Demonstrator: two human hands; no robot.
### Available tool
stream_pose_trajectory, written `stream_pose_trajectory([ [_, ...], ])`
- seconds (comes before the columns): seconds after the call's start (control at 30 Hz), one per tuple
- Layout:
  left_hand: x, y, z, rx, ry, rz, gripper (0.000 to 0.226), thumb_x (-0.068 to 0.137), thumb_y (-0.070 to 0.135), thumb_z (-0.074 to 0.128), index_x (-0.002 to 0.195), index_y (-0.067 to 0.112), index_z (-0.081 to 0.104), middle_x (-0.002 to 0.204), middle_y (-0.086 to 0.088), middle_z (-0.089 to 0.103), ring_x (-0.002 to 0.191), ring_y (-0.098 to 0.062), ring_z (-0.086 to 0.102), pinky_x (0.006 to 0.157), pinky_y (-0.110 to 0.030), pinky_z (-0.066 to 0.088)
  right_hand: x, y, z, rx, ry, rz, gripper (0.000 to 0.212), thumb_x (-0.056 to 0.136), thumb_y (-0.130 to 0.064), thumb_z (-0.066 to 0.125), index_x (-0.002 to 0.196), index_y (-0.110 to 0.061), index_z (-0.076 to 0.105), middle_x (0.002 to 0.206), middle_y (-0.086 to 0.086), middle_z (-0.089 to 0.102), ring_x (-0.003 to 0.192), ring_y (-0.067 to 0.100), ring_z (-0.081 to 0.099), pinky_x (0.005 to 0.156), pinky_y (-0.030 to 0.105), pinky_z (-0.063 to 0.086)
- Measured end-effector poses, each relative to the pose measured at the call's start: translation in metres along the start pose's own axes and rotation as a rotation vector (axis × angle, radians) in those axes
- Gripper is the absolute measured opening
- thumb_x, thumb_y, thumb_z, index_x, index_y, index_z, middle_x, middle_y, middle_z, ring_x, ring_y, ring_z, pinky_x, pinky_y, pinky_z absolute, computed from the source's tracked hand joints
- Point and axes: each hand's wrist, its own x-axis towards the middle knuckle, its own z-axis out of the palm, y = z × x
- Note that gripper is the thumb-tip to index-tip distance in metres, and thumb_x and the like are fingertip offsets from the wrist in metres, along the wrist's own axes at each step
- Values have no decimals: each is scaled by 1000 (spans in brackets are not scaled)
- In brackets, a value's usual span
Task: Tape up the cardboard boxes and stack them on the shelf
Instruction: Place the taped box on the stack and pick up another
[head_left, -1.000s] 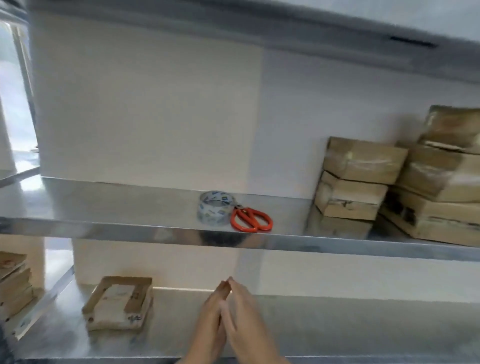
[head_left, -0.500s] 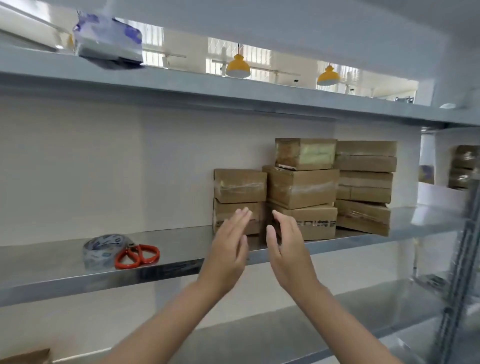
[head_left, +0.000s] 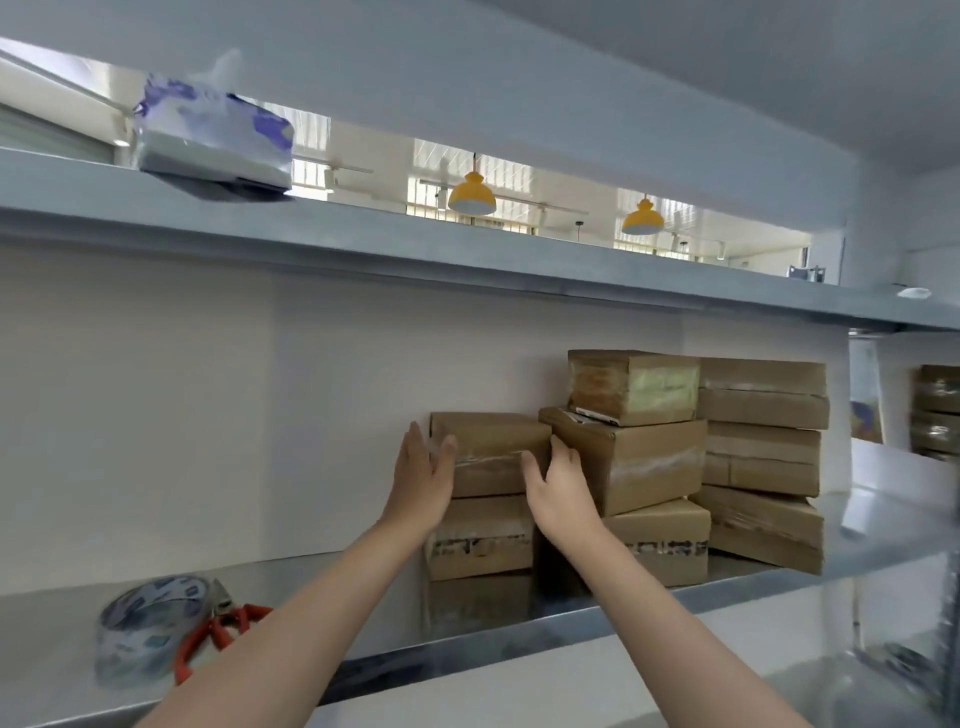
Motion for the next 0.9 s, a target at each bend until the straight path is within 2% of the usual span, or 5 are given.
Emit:
stream_pose_trajectory([
  [0.17, -1, 5, 7, -130, -57, 21, 74, 101, 52, 43, 160, 23, 8, 164, 3, 24, 149, -15, 27, 116, -28, 24, 8, -1, 10, 174, -7, 114, 71, 102, -43, 49, 159, -12, 19, 163, 10, 13, 148, 29, 25, 118, 37, 25],
  [0.47, -63, 9, -60, -283, 104, 189, 63, 98, 40, 52, 154, 34, 24, 139, 24, 46, 122, 18, 42, 98, -9, 36, -65, -40, 15, 350, -51, -186, 57, 100, -34, 55, 149, -27, 27, 126, -17, 25, 119, -7, 38, 98, 16, 33],
  [0.63, -105, -7, -114, -203, 259, 175, 62, 100, 46, 51, 154, 37, 23, 147, 17, 45, 136, 2, 41, 113, -26, 37, -104, -65, 51, 474, -241, -248, 58, 98, -25, 61, 144, -36, 26, 132, -18, 27, 124, -6, 41, 91, 0, 39],
  [0.77, -140, -19, -168, -56, 323, 199, 57, 103, 34, 48, 153, 44, 21, 151, 18, 32, 137, -1, 38, 106, -14, 41, -134, -86, 93, 513, -356, -275, 63, 98, -24, 61, 149, -34, 25, 136, -16, 28, 120, -17, 37, 88, 1, 38],
  [0.9, -171, -45, -233, 36, 388, 212, 49, 104, 24, 49, 148, 37, 31, 145, 12, 38, 132, -12, 45, 104, -35, 50, -165, -122, 140, 540, -464, -311, 59, 99, -21, 60, 141, -43, 24, 129, -20, 27, 115, -22, 36, 86, 1, 43],
])
